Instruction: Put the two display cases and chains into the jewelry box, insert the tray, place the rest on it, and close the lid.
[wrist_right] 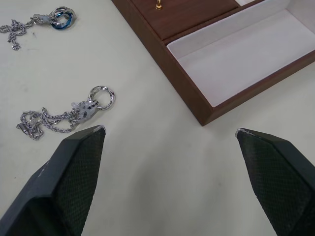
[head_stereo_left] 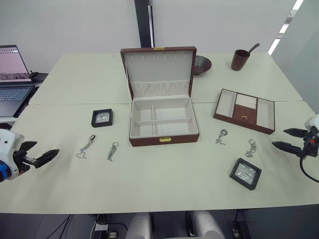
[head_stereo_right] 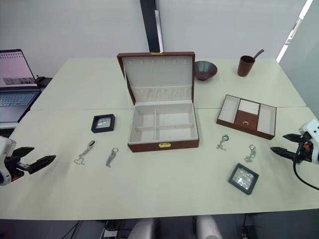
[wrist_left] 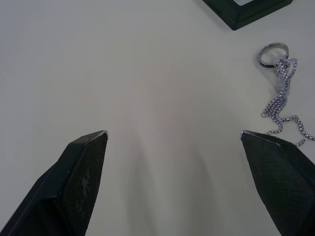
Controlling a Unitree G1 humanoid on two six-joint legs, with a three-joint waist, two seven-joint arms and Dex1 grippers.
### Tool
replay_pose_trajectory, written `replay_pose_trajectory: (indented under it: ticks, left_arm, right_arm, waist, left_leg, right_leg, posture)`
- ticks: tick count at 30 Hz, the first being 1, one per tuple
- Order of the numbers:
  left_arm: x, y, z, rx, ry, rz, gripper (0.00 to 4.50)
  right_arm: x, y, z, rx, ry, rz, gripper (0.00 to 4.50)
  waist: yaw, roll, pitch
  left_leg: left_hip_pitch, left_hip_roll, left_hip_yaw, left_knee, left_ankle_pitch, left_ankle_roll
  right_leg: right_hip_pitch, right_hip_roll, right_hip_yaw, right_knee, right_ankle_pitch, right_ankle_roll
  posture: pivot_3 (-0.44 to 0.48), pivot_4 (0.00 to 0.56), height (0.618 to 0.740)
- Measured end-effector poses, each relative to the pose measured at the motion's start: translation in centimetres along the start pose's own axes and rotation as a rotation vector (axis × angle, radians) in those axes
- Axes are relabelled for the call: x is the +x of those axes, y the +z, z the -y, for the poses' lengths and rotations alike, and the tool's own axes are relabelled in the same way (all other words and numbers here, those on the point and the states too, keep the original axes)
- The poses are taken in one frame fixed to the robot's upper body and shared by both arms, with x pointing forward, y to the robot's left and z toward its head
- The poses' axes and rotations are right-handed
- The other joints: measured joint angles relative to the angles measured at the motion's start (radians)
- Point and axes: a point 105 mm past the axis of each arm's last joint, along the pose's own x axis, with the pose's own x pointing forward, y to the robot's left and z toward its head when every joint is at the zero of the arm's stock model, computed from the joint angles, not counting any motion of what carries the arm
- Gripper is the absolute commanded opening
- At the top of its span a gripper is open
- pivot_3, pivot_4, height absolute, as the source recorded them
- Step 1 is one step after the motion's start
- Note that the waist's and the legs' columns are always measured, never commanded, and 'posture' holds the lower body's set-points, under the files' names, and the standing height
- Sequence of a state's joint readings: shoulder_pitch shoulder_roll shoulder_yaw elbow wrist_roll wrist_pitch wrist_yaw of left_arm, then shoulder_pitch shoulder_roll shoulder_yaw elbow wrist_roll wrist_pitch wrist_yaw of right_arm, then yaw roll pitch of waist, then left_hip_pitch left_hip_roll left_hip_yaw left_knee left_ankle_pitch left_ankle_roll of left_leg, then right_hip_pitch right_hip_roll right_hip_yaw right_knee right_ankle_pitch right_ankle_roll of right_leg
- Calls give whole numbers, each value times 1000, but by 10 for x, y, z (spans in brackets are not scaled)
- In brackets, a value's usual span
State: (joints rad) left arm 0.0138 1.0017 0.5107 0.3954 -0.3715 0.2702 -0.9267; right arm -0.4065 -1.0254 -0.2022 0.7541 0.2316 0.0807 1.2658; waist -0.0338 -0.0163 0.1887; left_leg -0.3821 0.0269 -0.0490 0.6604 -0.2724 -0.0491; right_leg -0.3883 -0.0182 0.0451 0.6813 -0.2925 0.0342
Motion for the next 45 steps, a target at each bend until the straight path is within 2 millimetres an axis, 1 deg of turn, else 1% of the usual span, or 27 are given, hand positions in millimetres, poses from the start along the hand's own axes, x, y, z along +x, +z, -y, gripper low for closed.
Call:
replay_pose_trajectory:
  ticks: [5,8,10,11,13,14,15,16,18,20,22,23,25,26,28,31,32,34,37,41,45]
  left_arm:
    - [3,3,-1,1,12,23,4470]
    - [7,10,0,-11,21,55,4470]
    - [13,17,4,-23,19,91,4470]
    - [17,22,7,-28,16,111,4293]
    - [35,42,21,-29,6,182,3870]
    - [46,54,34,-18,-19,217,3553]
    - [54,62,45,-5,-45,238,3272]
    - [61,69,57,5,-68,252,2932]
    - [70,73,67,1,-85,248,2266]
    - [82,75,80,-8,-105,236,1645]
    - [98,82,102,0,-162,237,989]
    - [106,85,115,10,-194,231,666]
    - [113,86,127,34,-217,214,81]
    - [115,85,130,45,-221,202,0]
    - [118,81,135,54,-236,176,0]
    - [125,74,154,62,-290,140,0]
    - [127,71,160,71,-311,127,0]
    - [130,68,168,79,-336,113,0]
    - [131,69,174,76,-353,117,0]
    - [133,69,183,95,-381,113,0]
    - [133,69,187,110,-398,109,0]
  right_arm:
    - [0,4,0,48,8,41,4500]
    - [1,17,-2,97,22,115,4500]
    - [7,34,-5,112,39,180,4500]
    - [10,44,-8,120,49,218,4500]
    - [27,73,-20,114,79,324,4500]
    - [39,89,-32,94,112,371,4500]
    - [48,98,-41,80,141,394,4500]
    - [56,105,-50,66,159,409,4324]
    - [68,110,-59,70,164,410,3882]
    - [84,115,-66,63,157,399,3203]
    - [105,122,-81,29,174,377,2479]
    - [118,124,-89,-7,173,350,2229]
    - [132,123,-97,-58,167,313,1726]
    - [137,121,-97,-74,154,295,1426]
    - [143,114,-98,-91,142,262,856]
    - [155,109,-112,-111,184,235,136]
    - [157,108,-117,-119,201,226,36]
    - [159,104,-122,-127,223,213,36]
    - [159,102,-130,-132,255,207,36]
    - [159,99,-148,-138,327,201,36]
    - [153,95,-150,-134,337,182,36]
  waist:
    - [0,0,0]
    - [0,0,0]
    - [0,0,0]
    - [0,0,0]
    - [2,0,0]
    - [2,-1,0]
    - [2,-1,0]
    - [2,-1,0]
    - [3,-1,0]
    - [3,-1,0]
    - [3,-1,0]
    - [3,-1,0]
    - [2,-1,0]
    - [2,-1,0]
    - [2,-1,0]
    - [2,-1,0]
    - [2,-1,0]
    - [2,-1,0]
    - [3,-1,0]
    - [3,-1,0]
    - [4,-1,0]
  left_leg:
    - [0,0,0,0,0,0]
    - [0,0,0,0,0,0]
    - [0,0,0,1,0,0]
    - [0,0,0,1,0,0]
    - [0,1,-2,2,0,0]
    - [-1,0,-2,2,0,0]
    - [-1,0,-2,2,0,0]
    - [-2,0,-2,2,0,0]
    - [-3,0,-2,2,0,0]
    - [-4,0,-2,2,0,0]
    - [-4,-1,-2,3,0,0]
    - [-4,-1,-2,3,0,0]
    - [-3,-1,-2,3,0,0]
    - [-3,-1,-2,3,0,0]
    - [-3,-1,-2,2,0,0]
    - [-4,-1,-1,3,0,0]
    - [-3,-1,-2,3,0,0]
    - [-3,-1,-2,3,0,0]
    - [-3,-1,-2,3,0,0]
    - [-3,-1,-2,3,0,0]
    - [-3,-1,-2,3,0,0]
  right_leg:
    - [0,0,0,0,0,0]
    - [0,0,0,0,0,0]
    - [0,0,0,1,0,0]
    - [0,0,0,1,0,0]
    - [1,0,-1,1,0,1]
    - [1,0,-1,1,1,1]
    - [1,0,-1,1,1,1]
    - [1,0,-1,1,1,1]
    - [-1,-1,-1,0,1,1]
    - [-1,-2,-1,0,1,1]
    - [-1,-2,-1,1,1,1]
    - [-1,-1,-1,1,2,1]
    - [-1,0,-1,1,2,1]
    - [-1,0,-1,1,2,1]
    - [-1,0,-1,0,2,1]
    - [-1,0,-1,0,2,1]
    - [-1,0,-1,1,2,1]
    - [-1,0,-1,1,2,1]
    - [-1,0,-1,1,2,1]
    - [-1,0,-1,1,2,1]
    - [-1,0,-1,1,2,1]
  posture:
    - [0,150,740]
    - [0,150,740]
    - [0,150,740]
    - [0,150,740]
    - [0,150,740]
    - [0,150,740]
    - [0,150,740]
    - [0,150,740]
    - [0,150,740]
    - [0,150,740]
    - [0,150,740]
    - [0,150,740]
    - [0,150,740]
    - [0,150,740]
    - [0,150,740]
    - [0,150,740]
    - [0,150,740]
    - [0,150,740]
    - [0,150,740]
    - [0,150,740]
    - [0,150,740]
